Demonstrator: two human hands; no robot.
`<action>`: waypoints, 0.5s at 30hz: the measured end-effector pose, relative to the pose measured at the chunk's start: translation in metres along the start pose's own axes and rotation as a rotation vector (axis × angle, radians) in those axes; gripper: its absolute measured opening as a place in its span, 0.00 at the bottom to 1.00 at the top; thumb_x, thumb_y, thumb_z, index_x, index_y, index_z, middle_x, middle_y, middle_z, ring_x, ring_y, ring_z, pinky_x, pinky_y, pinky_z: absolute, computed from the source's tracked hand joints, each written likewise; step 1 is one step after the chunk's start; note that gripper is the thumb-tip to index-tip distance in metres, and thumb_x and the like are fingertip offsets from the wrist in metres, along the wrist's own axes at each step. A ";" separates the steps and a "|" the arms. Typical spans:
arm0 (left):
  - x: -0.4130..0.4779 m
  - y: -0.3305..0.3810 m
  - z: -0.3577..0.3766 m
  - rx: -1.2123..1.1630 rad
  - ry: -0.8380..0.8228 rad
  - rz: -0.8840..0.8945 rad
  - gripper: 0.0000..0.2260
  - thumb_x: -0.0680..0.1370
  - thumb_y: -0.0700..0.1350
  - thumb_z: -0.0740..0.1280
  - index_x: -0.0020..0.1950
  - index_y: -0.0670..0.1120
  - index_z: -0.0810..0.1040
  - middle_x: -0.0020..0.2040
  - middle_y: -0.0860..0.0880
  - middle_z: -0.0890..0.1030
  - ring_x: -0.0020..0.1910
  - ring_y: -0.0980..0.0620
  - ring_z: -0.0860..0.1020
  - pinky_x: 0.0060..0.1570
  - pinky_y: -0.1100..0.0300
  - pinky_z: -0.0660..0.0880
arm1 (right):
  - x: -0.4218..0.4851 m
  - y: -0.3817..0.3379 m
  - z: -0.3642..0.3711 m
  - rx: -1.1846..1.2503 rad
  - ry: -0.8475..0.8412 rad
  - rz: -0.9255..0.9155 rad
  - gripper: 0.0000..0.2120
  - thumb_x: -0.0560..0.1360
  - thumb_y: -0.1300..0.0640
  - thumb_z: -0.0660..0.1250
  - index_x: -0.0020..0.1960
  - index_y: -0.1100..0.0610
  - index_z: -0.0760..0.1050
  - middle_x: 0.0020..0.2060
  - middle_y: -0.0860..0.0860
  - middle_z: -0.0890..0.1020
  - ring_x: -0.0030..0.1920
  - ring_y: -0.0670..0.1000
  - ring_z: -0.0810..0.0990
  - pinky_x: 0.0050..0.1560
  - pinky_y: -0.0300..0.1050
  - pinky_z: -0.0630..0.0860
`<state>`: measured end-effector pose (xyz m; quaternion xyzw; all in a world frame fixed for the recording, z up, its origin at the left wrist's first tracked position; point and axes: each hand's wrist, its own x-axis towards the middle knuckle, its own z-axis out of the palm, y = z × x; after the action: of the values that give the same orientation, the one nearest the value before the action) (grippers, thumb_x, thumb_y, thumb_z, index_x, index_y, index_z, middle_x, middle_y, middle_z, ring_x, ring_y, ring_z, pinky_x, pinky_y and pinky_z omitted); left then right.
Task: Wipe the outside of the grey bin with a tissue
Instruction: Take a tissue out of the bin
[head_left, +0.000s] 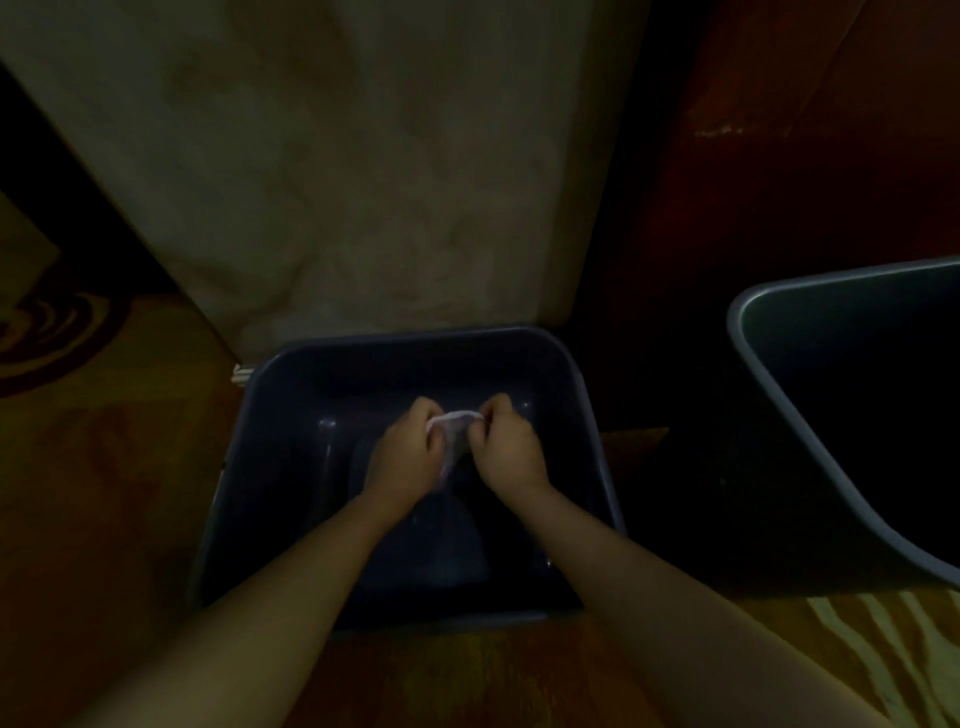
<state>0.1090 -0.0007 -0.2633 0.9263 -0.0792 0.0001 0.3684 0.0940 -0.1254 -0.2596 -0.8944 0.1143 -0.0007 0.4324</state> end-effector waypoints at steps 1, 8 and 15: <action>0.000 0.009 -0.006 -0.067 0.009 0.008 0.03 0.77 0.41 0.61 0.47 0.44 0.74 0.41 0.43 0.80 0.39 0.44 0.78 0.35 0.55 0.71 | -0.004 -0.006 -0.007 0.085 0.001 0.007 0.03 0.77 0.55 0.60 0.49 0.54 0.68 0.37 0.49 0.77 0.37 0.52 0.78 0.29 0.38 0.68; -0.009 0.072 -0.061 -0.149 0.047 0.283 0.07 0.76 0.41 0.62 0.50 0.44 0.79 0.47 0.47 0.83 0.47 0.50 0.80 0.48 0.55 0.76 | -0.038 -0.052 -0.070 0.204 0.084 -0.112 0.07 0.76 0.57 0.64 0.46 0.58 0.79 0.33 0.48 0.78 0.32 0.43 0.75 0.26 0.26 0.66; -0.039 0.162 -0.120 -0.363 0.016 0.445 0.09 0.75 0.42 0.66 0.43 0.57 0.78 0.41 0.59 0.81 0.42 0.65 0.79 0.40 0.75 0.72 | -0.106 -0.106 -0.179 0.118 0.163 -0.258 0.09 0.76 0.53 0.64 0.45 0.54 0.82 0.35 0.49 0.82 0.36 0.44 0.79 0.35 0.37 0.73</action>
<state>0.0540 -0.0293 -0.0678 0.8051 -0.2762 0.0740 0.5196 -0.0052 -0.1787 -0.0552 -0.8717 0.0330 -0.1356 0.4698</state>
